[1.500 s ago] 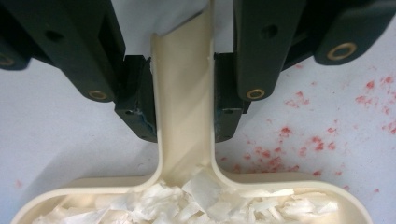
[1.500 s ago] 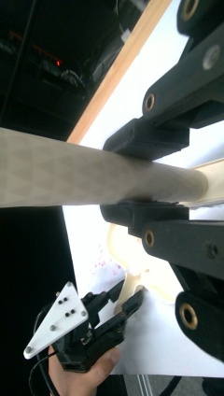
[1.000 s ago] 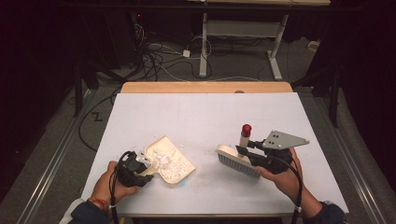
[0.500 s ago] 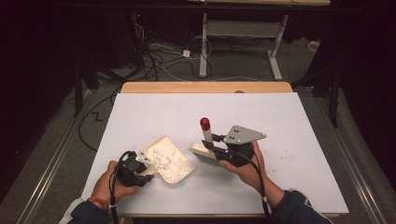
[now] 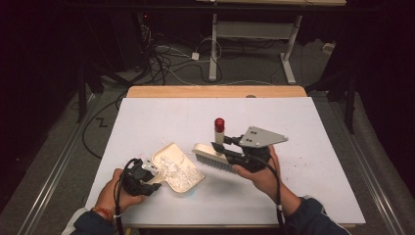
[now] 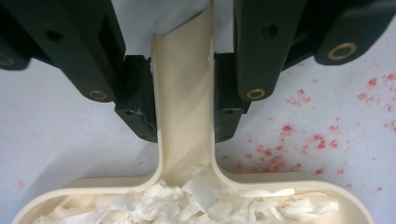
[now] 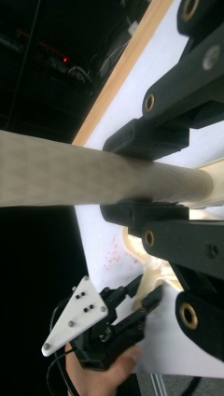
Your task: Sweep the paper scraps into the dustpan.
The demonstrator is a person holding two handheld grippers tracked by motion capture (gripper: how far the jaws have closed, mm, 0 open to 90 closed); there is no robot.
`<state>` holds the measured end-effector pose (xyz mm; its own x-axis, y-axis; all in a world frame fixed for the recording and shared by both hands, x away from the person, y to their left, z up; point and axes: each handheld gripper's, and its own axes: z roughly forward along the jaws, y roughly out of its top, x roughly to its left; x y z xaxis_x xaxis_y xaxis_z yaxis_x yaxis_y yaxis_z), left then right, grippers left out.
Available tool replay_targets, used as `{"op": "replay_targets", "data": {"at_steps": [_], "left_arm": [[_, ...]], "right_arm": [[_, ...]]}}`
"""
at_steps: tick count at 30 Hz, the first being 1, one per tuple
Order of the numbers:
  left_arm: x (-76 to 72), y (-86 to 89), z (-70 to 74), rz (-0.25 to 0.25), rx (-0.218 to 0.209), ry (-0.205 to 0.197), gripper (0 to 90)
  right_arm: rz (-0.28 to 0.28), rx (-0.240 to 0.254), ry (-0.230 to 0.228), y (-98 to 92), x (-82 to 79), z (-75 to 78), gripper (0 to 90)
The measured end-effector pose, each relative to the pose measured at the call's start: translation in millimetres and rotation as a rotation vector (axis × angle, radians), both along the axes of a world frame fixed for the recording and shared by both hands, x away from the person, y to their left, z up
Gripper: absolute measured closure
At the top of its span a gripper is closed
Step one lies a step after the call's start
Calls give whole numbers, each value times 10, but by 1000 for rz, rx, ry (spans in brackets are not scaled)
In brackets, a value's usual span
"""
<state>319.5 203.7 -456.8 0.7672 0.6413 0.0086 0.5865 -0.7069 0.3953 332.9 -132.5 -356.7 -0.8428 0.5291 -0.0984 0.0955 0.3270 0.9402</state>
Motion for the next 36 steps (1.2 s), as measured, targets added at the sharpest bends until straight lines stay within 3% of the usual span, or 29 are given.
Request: {"op": "replay_targets", "data": {"at_steps": [4,10,14,17,20,23,25,30,36], "left_arm": [[1,3,-2,3,-4,2,631],[-1,-5,0,2,2,1,631],[0,-10,2,3,5,1,631],[2,-9,1,2,5,3,631],[2,-12,2,3,6,3,631],[-1,-13,2,3,7,1,631],[-1,-13,1,3,6,1,631],[0,-7,-3,4,1,2,631],[6,-8,4,0,4,5,631]], "right_arm": [[-31,-29,-14,-430,-138,116,709],[-123,-40,13,-1104,-369,173,709],[-169,-53,29,-1405,-503,141,709],[-189,-65,43,-1529,-580,113,709],[-181,-89,73,-1534,-602,35,710],[-164,-129,97,-1448,-567,-68,710],[-144,-131,109,-1371,-539,-114,709],[-113,-143,87,-1085,-469,-156,710],[-88,-135,55,-708,-277,-190,710]]}}
